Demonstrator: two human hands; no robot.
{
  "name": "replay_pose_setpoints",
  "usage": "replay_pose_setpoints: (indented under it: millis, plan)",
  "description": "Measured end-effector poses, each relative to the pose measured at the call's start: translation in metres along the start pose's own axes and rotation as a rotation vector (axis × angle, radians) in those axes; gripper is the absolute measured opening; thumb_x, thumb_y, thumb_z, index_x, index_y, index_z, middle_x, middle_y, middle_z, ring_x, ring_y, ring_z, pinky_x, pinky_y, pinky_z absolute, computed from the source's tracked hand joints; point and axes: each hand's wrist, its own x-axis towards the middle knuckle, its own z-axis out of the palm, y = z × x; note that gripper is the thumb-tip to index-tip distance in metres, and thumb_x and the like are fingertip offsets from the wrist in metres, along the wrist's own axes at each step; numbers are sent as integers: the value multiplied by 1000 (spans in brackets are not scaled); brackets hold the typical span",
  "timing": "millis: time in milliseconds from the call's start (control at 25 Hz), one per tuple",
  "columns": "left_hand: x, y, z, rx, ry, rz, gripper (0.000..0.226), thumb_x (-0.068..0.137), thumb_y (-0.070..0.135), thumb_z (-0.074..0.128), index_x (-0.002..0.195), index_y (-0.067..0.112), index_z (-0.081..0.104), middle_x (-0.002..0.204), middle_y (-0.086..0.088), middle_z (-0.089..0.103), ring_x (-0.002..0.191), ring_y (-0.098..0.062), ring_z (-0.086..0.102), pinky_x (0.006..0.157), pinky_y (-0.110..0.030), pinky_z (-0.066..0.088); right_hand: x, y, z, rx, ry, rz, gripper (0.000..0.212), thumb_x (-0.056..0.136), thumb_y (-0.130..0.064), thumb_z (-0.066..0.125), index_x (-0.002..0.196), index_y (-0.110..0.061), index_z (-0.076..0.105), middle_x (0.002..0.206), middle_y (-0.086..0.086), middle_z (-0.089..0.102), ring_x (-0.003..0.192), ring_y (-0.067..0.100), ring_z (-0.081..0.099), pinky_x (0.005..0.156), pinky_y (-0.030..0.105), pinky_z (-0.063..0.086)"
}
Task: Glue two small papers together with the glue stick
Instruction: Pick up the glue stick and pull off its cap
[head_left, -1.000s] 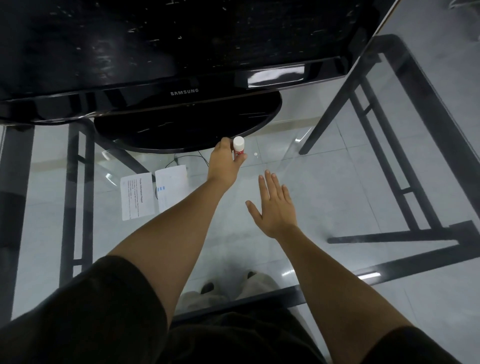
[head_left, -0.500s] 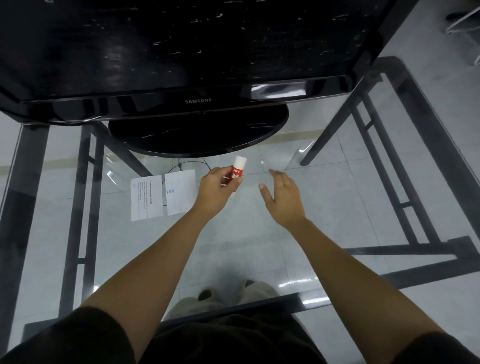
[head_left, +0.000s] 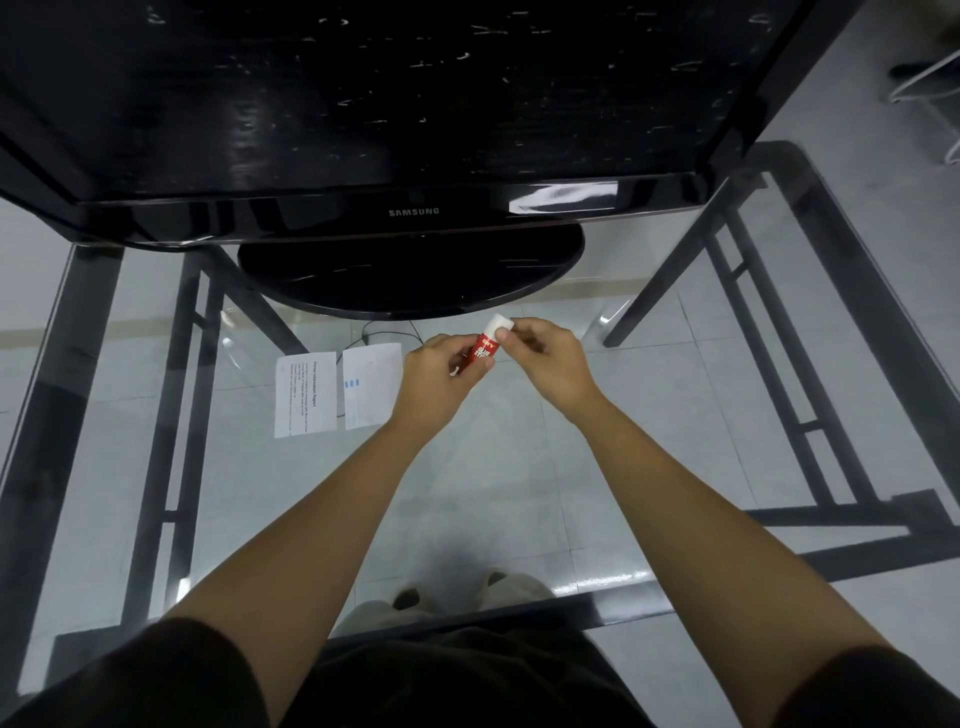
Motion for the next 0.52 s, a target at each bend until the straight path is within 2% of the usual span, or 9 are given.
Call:
replay_pose_setpoints:
  millis: [120, 240, 400, 440, 520]
  plan:
    - [1, 1, 0, 20, 2, 24, 29, 84, 22, 66, 111, 11, 66, 93, -10, 67, 81, -24, 63, 78, -37, 53, 0, -3, 0, 99, 0, 40, 29, 87, -32, 63, 108, -13, 66, 98, 0, 69, 94, 9, 63, 80, 14, 47]
    - [1, 4, 2, 24, -28, 15, 30, 83, 23, 67, 111, 11, 66, 93, -9, 68, 79, -22, 63, 76, -33, 52, 1, -4, 0, 75, 44, 58, 25, 89, -29, 61, 105, -10, 66, 97, 3, 67, 90, 11, 62, 84, 19, 47]
    - [-6, -10, -2, 116, -111, -34, 28, 84, 22, 67, 108, 10, 66, 95, -12, 67, 80, -21, 60, 75, -30, 49, 17, -9, -15, 136, 266, 81, 23, 89, -37, 59, 100, -17, 66, 86, -5, 63, 78, 1, 57, 61, 9, 44]
    - [-9, -14, -3, 106, -105, -70, 27, 84, 21, 67, 108, 9, 66, 95, -12, 67, 81, -22, 60, 76, -32, 50, 22, -9, -20, 91, 270, 49, 26, 88, -36, 61, 105, -17, 65, 88, -5, 64, 79, 1, 59, 58, 6, 44]
    - [-14, -18, -7, 54, -65, -130, 25, 83, 18, 67, 107, 8, 66, 92, -11, 66, 80, -25, 63, 79, -39, 53, 28, -3, -25, -36, 209, 12, 34, 87, -32, 64, 115, -14, 60, 92, -4, 64, 84, 7, 61, 63, 5, 44]
